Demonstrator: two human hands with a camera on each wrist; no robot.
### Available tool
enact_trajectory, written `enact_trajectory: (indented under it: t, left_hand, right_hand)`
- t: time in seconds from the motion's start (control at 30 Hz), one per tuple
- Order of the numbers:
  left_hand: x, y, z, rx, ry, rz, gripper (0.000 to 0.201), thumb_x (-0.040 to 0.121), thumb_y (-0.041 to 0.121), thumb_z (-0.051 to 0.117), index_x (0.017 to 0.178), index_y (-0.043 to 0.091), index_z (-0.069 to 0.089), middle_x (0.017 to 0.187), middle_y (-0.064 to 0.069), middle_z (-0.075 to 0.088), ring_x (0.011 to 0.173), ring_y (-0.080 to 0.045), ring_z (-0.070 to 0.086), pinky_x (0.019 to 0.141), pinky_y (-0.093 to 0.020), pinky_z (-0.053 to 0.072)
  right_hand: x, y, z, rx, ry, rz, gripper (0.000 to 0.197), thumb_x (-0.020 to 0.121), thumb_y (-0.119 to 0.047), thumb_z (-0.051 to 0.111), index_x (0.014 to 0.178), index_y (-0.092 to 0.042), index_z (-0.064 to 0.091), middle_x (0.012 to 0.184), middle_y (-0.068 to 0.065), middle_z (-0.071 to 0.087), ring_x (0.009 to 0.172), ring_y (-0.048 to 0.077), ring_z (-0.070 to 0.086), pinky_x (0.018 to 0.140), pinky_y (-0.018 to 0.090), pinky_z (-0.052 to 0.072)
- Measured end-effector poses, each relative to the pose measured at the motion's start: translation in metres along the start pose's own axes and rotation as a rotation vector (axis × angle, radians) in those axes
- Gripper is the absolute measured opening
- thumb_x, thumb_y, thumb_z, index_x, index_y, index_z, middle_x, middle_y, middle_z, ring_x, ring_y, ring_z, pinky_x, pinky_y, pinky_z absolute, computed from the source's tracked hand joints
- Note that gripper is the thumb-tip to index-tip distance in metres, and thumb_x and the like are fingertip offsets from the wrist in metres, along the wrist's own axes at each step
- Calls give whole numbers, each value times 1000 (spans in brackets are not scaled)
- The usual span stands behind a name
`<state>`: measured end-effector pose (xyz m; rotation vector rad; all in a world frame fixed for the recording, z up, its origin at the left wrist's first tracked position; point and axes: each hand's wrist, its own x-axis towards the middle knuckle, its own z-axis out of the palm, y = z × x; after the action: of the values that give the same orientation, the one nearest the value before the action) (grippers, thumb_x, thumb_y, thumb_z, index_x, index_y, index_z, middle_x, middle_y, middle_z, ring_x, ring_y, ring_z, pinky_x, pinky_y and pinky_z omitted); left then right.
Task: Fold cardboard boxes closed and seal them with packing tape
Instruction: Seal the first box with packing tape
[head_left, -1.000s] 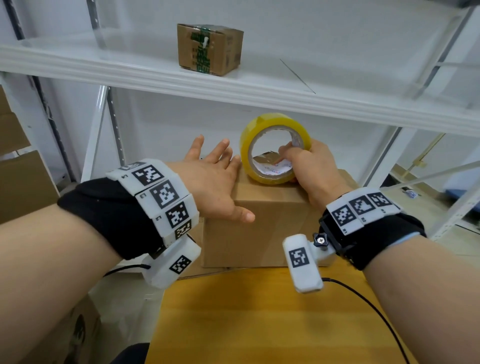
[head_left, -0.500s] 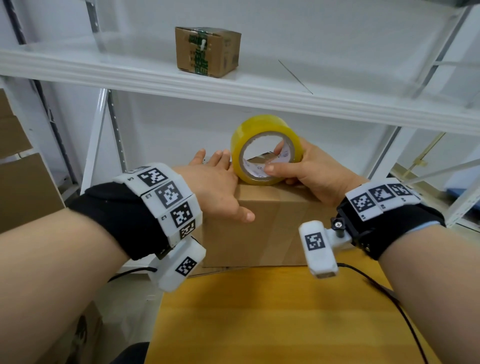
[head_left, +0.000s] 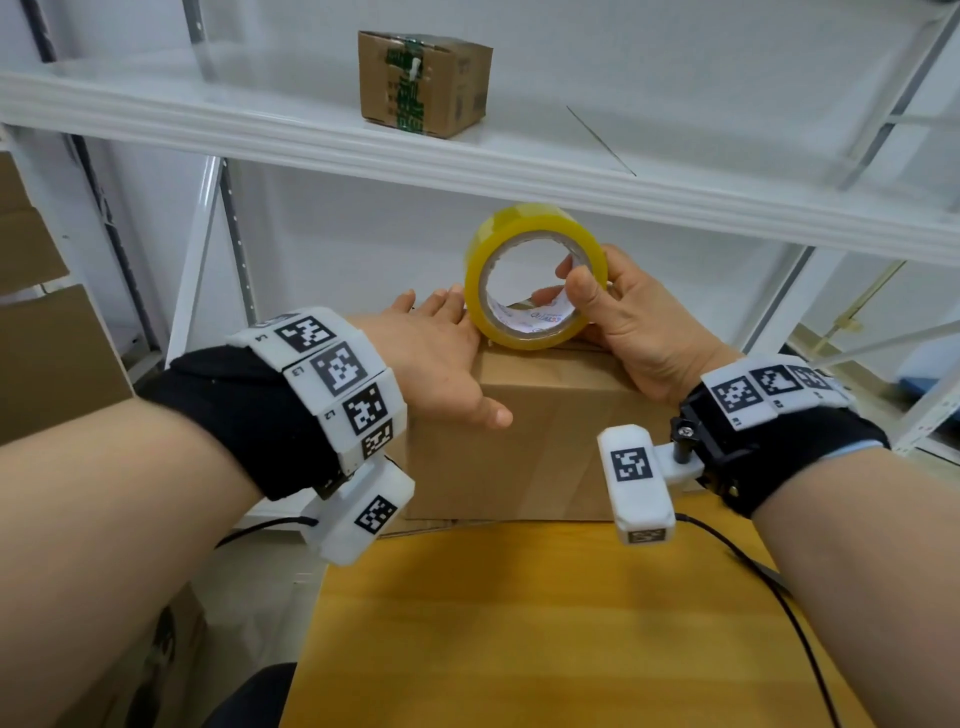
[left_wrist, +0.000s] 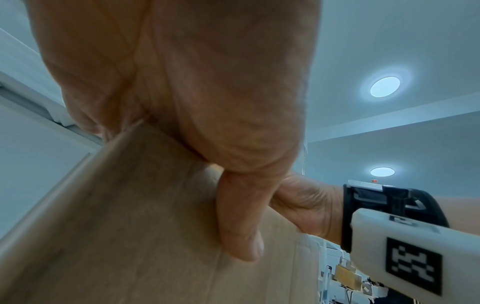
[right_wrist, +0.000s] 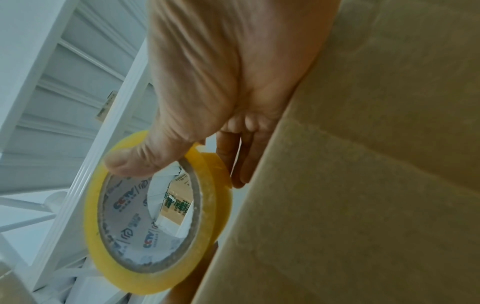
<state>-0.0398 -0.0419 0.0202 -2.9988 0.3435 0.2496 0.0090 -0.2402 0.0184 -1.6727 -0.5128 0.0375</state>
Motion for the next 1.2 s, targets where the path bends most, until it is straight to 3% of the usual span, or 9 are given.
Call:
enact_trajectory:
  t: [0.13, 0.3, 0.43, 0.63, 0.83, 0.93, 1.03, 1.13, 1.2]
  left_hand:
    - [-1, 1, 0, -14, 2, -1, 112, 79, 83, 42, 156, 21, -12, 164, -5, -13, 151, -22, -12, 121, -52, -4]
    - [-9, 3, -1, -18, 6, -32, 115, 81, 81, 42, 154, 15, -20, 163, -8, -18, 151, -22, -13, 122, -48, -3]
    - [-11, 7, -3, -3, 1, -56, 116, 80, 82, 42, 154, 16, -20, 162, -7, -19, 151, -21, -12, 122, -48, -4]
    - [1, 28, -5, 45, 25, -135, 137, 62, 99, 31, 154, 9, -14, 163, -16, -10, 151, -29, -6, 122, -50, -3]
    - [15, 34, 5, -85, 77, -112, 139, 55, 101, 33, 156, 15, -9, 162, -17, -14, 150, -31, -11, 122, -51, 2]
    - [15, 30, 8, -108, 90, -97, 138, 54, 101, 34, 157, 19, -4, 163, -15, -13, 151, -31, -10, 122, -52, 5]
    - [16, 30, 9, -125, 87, -100, 138, 54, 101, 35, 157, 19, -5, 163, -14, -15, 151, -31, -11, 122, -52, 3]
    - [17, 29, 10, -141, 89, -95, 137, 55, 100, 36, 156, 20, -9, 163, -13, -17, 150, -30, -12, 122, -51, 3]
    - [18, 27, 11, -146, 89, -86, 139, 53, 101, 34, 156, 20, -11, 163, -12, -17, 150, -30, -12, 122, -51, 2]
  right_hand:
    - [-2, -2, 1, 3, 9, 9, 43, 79, -45, 63, 111, -18, 55, 105, 24, 73, 94, 32, 72, 91, 39, 58]
    - [-3, 1, -3, 70, 77, 19, 55, 78, -54, 67, 117, -18, 52, 110, 37, 63, 105, 52, 64, 99, 57, 52]
    - [-2, 2, -4, 82, 113, -3, 60, 73, -58, 69, 117, -21, 53, 98, 26, 64, 92, 38, 66, 96, 57, 53]
    - [-7, 2, -3, 102, 111, -8, 60, 76, -57, 70, 120, -19, 52, 111, 40, 62, 105, 55, 63, 97, 63, 51]
    - [-7, 2, -5, 58, 104, -4, 56, 76, -54, 68, 117, -18, 53, 95, 27, 69, 104, 53, 64, 95, 61, 52]
    - [-7, 0, -4, 40, 87, 15, 67, 66, -57, 73, 116, -16, 57, 103, 27, 71, 104, 46, 68, 98, 57, 53]
    - [-7, 2, -5, 15, 70, 22, 69, 57, -67, 77, 100, -15, 66, 106, 28, 70, 96, 37, 70, 99, 55, 53]
    - [-4, 4, -7, -42, 51, 4, 87, 59, -74, 75, 110, -4, 65, 105, 22, 73, 102, 40, 70, 100, 56, 52]
    - [-3, 3, -9, -60, 40, -8, 87, 63, -72, 75, 113, -2, 62, 104, 21, 73, 103, 43, 69, 100, 57, 51]
